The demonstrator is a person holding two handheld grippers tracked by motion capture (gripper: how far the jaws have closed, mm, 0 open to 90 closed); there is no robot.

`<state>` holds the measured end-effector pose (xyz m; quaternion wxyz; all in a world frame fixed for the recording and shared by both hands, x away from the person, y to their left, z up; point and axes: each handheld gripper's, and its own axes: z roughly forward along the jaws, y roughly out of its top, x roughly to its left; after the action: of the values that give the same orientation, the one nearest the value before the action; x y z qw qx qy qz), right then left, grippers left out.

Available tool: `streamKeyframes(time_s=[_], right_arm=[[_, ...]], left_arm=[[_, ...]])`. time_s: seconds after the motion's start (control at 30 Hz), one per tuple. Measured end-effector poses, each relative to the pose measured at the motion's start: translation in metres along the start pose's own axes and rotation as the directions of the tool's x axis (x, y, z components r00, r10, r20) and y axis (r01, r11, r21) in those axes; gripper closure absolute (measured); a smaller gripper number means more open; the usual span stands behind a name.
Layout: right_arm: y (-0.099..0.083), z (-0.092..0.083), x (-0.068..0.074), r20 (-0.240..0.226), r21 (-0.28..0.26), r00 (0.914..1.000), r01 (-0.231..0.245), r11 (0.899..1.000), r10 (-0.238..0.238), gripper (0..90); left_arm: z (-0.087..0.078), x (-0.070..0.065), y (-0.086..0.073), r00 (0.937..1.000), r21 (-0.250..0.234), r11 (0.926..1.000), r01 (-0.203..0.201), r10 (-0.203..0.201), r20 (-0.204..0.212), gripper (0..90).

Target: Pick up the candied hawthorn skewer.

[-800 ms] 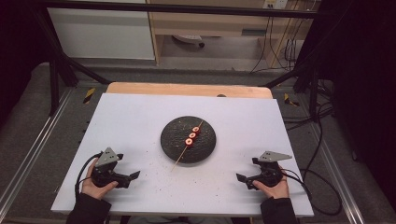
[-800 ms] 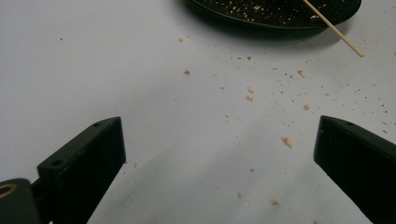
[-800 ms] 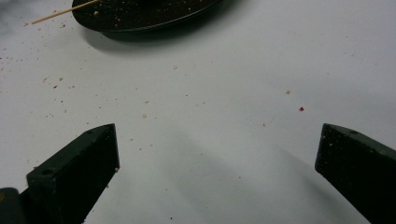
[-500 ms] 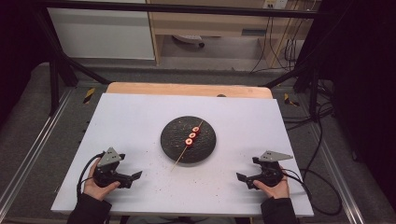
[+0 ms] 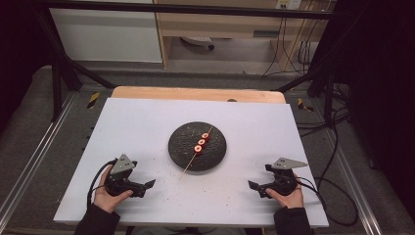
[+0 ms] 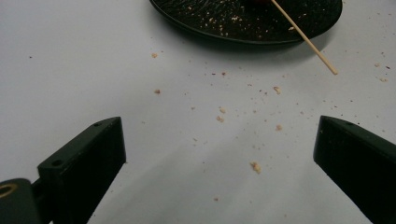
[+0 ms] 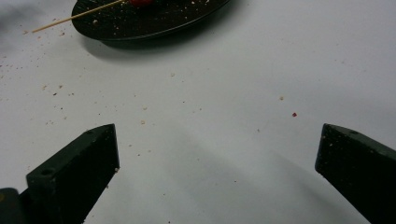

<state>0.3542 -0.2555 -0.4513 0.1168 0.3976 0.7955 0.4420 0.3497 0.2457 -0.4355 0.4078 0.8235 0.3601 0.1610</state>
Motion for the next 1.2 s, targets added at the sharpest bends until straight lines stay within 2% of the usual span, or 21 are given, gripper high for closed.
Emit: streamKeyframes(time_s=[0.3,0.57,1.0,1.2], right_arm=[[0.000,-0.001,0.000,0.005,0.010,1.0000,0.007,1.000,-0.007,0.6],[0.001,-0.001,0.000,0.003,0.005,1.0000,0.003,1.000,-0.003,0.6],[0.000,-0.001,0.000,0.011,0.010,0.9999,0.008,1.000,-0.008,0.6],[0.001,0.000,0.001,0.011,0.015,0.9999,0.002,1.000,-0.002,0.6]], left_arm=[[0.003,-0.009,0.014,1.0000,0.012,0.9999,0.004,-0.004,-0.005,2.0],[0.011,-0.018,0.033,1.0000,0.022,0.9997,0.003,-0.003,-0.005,2.0],[0.038,-0.039,0.066,0.9992,0.058,0.9975,-0.041,0.041,0.002,2.3],[0.053,-0.047,0.080,0.9990,0.084,0.9954,-0.045,0.046,-0.002,3.5]])
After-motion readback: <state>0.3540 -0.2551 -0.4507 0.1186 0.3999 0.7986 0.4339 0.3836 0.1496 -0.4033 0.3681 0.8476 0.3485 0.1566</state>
